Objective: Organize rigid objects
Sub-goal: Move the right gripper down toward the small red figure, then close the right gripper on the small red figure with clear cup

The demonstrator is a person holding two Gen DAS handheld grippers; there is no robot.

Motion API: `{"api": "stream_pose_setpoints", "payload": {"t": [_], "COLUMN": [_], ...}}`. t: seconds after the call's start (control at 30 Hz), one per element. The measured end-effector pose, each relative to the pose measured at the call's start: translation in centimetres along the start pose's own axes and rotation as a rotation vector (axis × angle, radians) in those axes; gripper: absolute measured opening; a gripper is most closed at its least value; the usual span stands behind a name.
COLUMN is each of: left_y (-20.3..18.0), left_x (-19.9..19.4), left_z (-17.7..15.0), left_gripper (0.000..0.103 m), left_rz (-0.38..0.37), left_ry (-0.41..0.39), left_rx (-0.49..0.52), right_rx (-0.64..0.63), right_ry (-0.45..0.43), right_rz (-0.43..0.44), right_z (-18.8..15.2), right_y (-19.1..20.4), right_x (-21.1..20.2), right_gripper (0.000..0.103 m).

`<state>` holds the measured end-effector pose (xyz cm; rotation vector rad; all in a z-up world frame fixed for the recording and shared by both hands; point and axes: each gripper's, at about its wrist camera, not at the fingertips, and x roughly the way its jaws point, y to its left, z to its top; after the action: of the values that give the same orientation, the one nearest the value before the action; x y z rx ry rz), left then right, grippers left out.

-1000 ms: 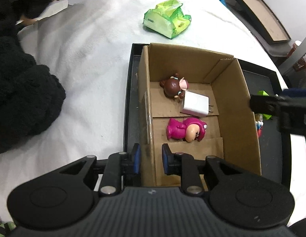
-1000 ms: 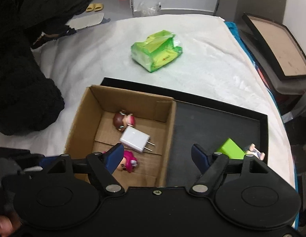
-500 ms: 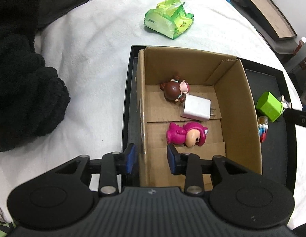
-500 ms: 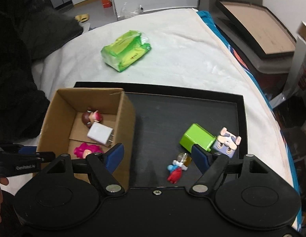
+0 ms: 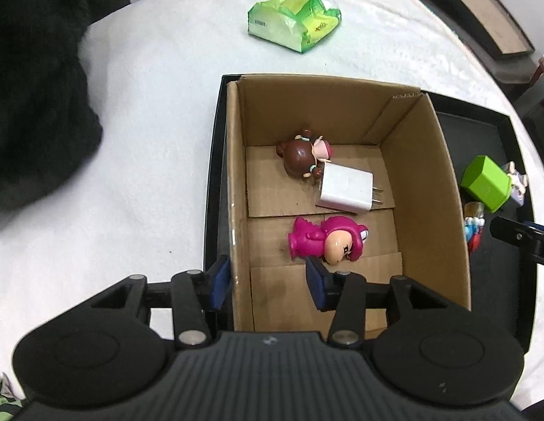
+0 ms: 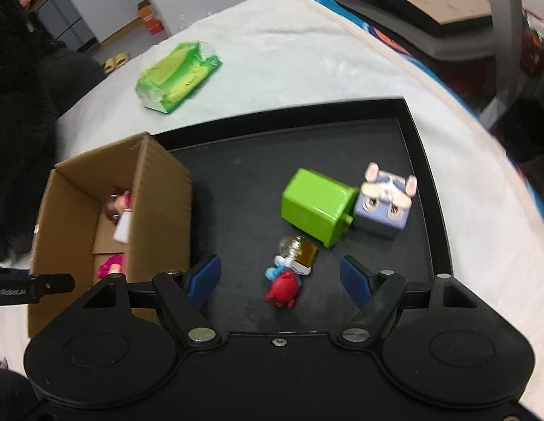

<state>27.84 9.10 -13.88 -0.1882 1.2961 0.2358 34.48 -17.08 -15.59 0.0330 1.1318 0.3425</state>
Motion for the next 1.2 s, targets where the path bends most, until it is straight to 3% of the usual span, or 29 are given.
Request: {"api": "stream_pose_setpoints", "payload": {"t": [0.3,0.37,0.43,0.5,0.53,0.93,1.2], "left_y": [-0.5,-0.6,-0.7,-0.6,-0.6,1.2,2.5], "left_x": [2.0,2.3,2.6,2.9,2.9,3.0,2.1], "left_z": [1.3,1.6,1.5,1.4,1.4,2.0,1.6], "left_gripper": [0.050,0.050,0.050,0.050,0.050,0.050,0.050], "left_rz": [0.026,0.031,0.039,0.035,0.031,-0.017,-0.058], "left_ry": [0.034,0.043,0.047,0.054,0.058,0.058,0.030], "left_rx": [0.015,0.021,0.030,0.025,0.018,-0.044,-0.053], "right_rx": [0.033,0.040,0.003,0.006,0.015,0.005,-0.032], "right_ry": [0.038,0.089,0.058,0.050,0.047,0.031,-0.011], "right_rz": [-0.078,-0.086,-0.117,-0.141,-0.142,-0.079,-0.076], "right_z": [-1.0,-1.5,-1.9,-1.8,-1.7,-2.2,-1.6], "right_y": [0.1,0.3,0.7,0.7,0.5,-0.3,2.1], "right_x": [4.4,5.9,5.8,5.7,5.5,4.7,2.6], "right_gripper": [0.074,0.068,0.058,0.039,0.036,0.034,0.034]}}
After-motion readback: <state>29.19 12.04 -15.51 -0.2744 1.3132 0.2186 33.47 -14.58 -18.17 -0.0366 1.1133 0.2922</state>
